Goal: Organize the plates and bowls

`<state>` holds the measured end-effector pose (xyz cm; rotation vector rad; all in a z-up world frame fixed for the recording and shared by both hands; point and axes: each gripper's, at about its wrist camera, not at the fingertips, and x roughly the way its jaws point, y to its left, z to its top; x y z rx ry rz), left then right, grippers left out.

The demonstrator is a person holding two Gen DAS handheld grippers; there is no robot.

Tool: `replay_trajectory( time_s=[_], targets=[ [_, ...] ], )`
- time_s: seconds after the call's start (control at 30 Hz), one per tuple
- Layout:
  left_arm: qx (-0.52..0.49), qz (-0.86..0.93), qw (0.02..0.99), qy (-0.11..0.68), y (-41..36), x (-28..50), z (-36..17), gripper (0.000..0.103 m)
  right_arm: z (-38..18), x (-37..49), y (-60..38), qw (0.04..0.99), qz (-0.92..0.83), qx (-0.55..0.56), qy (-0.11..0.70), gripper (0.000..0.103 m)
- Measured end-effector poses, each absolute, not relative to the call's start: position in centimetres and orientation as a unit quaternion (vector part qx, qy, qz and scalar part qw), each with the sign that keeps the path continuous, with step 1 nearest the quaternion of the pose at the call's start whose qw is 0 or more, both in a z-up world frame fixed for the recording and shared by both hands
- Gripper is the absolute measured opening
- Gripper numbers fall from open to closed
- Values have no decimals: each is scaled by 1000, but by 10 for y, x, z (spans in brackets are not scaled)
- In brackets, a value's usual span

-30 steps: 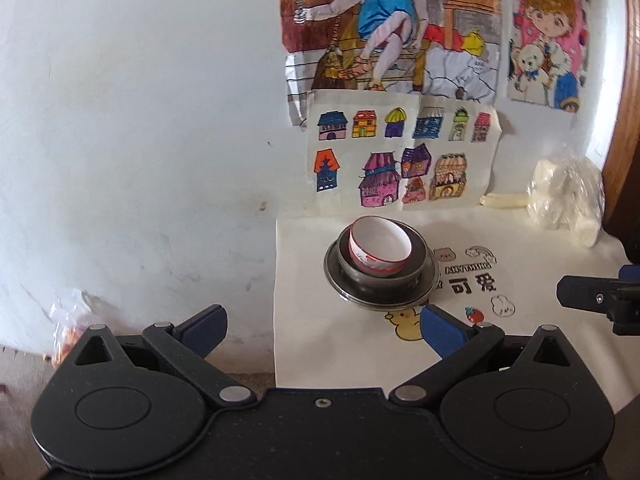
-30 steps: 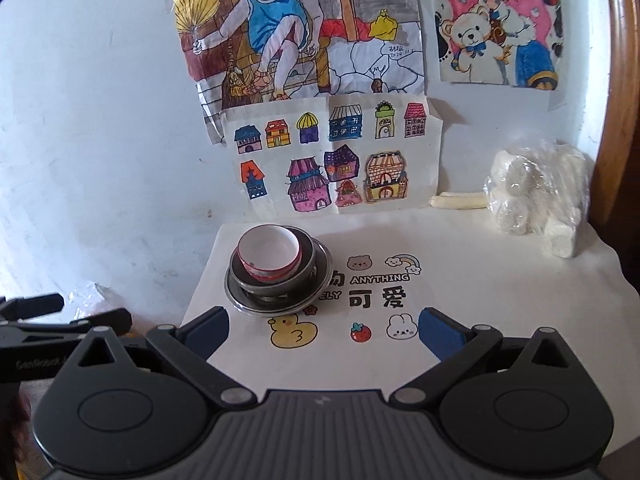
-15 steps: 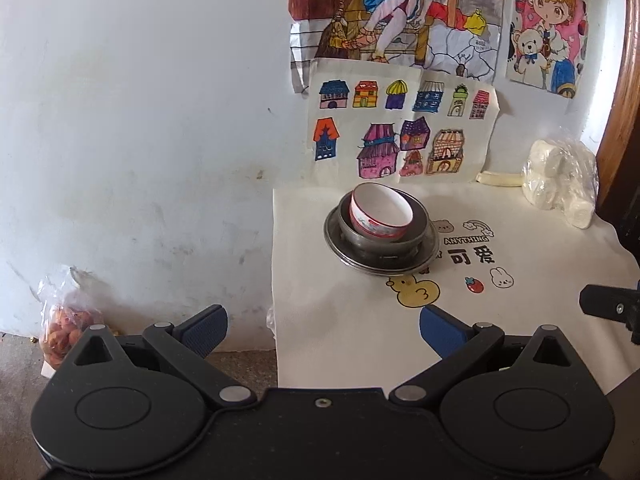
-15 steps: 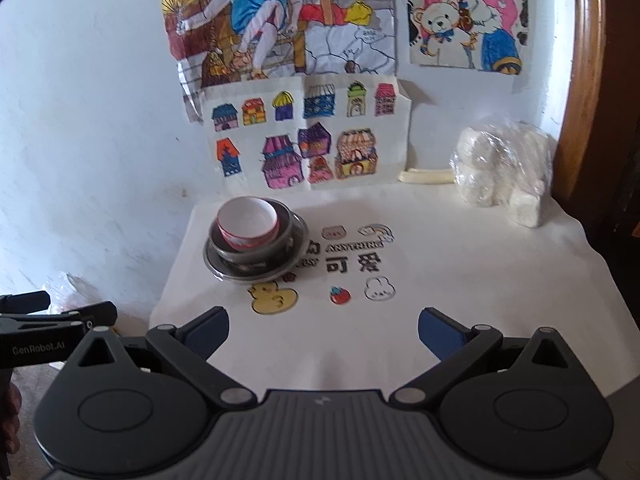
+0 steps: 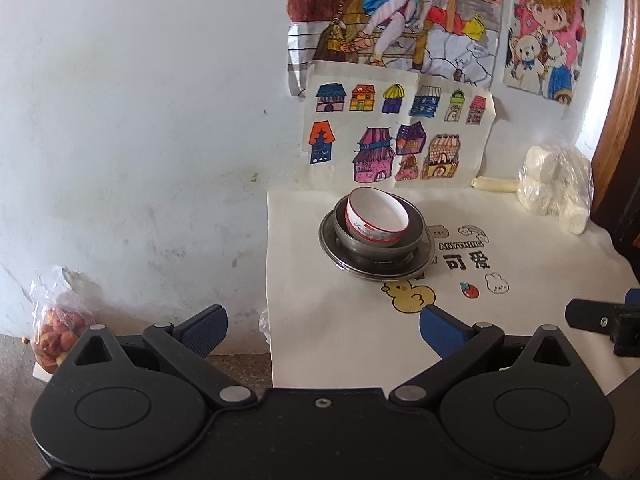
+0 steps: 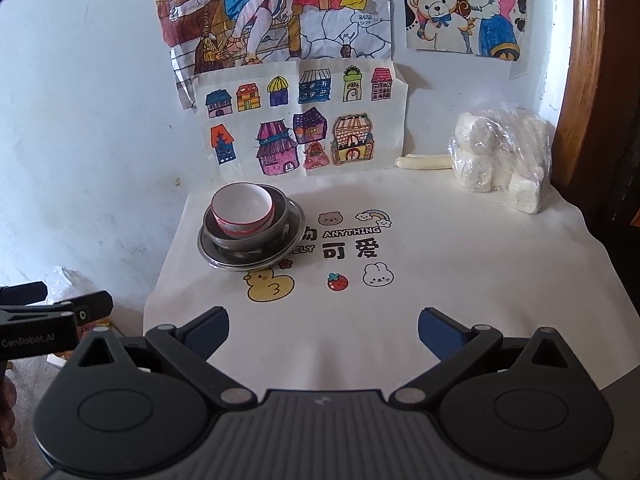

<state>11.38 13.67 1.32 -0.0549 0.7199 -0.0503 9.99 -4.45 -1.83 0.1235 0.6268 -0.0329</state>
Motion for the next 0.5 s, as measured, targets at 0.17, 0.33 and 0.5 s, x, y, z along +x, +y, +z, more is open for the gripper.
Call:
replay_trajectory(
  time_s=[0.17,0.33,0.5],
  targets=[
    [-30,-25,934,355,137,115,11,102,-20,104,-42,949,-12,57,311,103],
    [-27,-25,933,357,136,117,10,102,-20,107,-43,948,-11,56,313,103],
    [-26,-30,933,357,134,117,10,102,-21,108,-45,947,-12,57,316,103]
  ],
)
